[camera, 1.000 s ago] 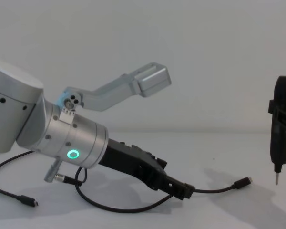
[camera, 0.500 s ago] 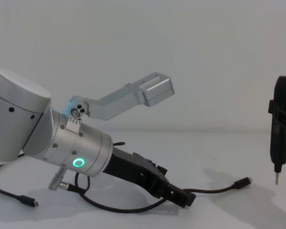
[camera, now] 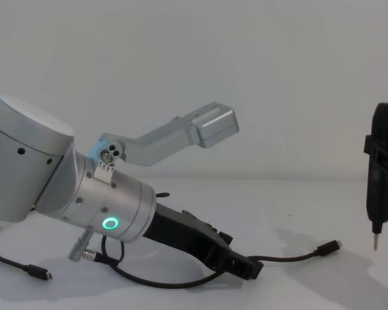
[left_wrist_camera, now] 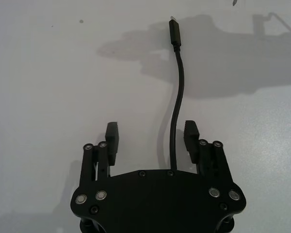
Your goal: Pick up the data cable with the one hand.
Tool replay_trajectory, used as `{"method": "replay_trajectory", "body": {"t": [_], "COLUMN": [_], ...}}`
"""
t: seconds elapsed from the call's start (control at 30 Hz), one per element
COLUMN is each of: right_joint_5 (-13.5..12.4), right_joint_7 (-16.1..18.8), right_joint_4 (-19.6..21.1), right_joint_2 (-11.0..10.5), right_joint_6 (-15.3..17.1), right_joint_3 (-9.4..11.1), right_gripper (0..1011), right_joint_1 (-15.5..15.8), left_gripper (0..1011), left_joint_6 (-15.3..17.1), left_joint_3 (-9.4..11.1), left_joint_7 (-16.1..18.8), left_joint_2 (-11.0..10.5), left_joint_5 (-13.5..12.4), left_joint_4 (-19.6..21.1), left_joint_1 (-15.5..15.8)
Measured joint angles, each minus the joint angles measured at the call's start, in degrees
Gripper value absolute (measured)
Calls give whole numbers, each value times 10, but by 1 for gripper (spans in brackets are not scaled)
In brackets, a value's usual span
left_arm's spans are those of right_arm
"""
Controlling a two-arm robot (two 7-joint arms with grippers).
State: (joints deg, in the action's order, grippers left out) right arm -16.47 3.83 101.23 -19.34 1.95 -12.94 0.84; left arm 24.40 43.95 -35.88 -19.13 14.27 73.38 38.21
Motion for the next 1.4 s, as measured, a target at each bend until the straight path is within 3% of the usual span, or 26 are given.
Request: {"method": "replay_trajectory", "body": {"t": [0.1,0.33,1.4], "right_joint_5": [0,0,0], "right_joint_7": [0,0,0], "right_joint_4": [0,0,0], "right_joint_2": [0,0,0], "right_joint_6": [0,0,0], "right_joint_3": [0,0,0], "right_gripper": [275,274,275], "right_joint_1": [0,0,0], "left_gripper": [699,613,406], "left_joint_6": [1,2,4], "left_joint_3": [0,-1,-1], "left_joint_7": [0,1,3], "left_joint_2": [1,1,2], "left_joint_5": [0,-1,-3], "left_joint_4": [0,-1,-2], "left_joint_1": [0,-1,-1]}}
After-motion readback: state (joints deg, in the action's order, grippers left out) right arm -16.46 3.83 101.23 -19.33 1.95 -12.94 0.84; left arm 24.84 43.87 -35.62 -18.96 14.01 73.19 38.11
